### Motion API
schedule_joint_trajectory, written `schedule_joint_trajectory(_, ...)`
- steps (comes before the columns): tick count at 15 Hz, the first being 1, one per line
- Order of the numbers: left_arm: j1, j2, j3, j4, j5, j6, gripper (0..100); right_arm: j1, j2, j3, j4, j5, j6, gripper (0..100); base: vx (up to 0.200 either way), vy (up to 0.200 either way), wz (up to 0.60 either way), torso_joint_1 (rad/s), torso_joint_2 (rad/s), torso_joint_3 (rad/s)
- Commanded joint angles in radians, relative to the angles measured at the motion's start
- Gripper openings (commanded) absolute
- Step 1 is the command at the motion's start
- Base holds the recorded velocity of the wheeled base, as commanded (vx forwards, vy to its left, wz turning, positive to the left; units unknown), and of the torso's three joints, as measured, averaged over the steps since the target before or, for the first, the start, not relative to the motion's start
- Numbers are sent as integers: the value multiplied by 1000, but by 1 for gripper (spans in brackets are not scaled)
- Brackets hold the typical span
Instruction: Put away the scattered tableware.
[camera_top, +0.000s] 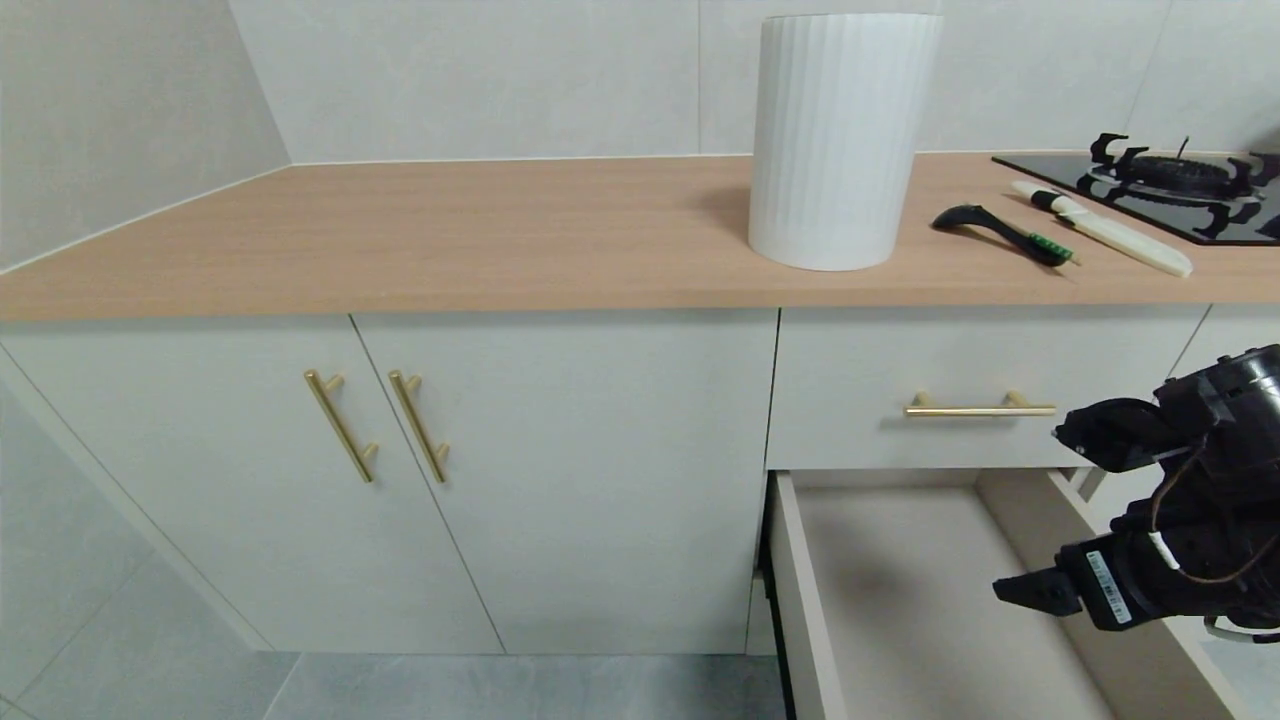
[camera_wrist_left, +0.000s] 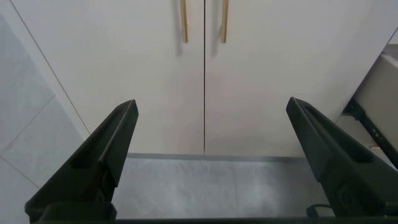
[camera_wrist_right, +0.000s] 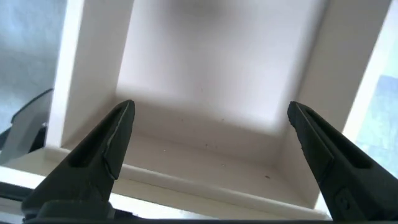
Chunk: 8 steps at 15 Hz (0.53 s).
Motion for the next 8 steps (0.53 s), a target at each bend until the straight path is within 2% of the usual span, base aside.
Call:
schedule_joint_trajectory(1, 0, 1, 0, 0, 1, 0, 100, -6, -34, -1, -2, -1, 0, 100, 0, 0, 0, 105, -251, -310)
schedule_joint_trajectory(8, 0, 1, 0, -2, 1, 0, 100, -29, -43, -1, -11, -2, -2, 100, 0, 0, 0, 145, -500, -304)
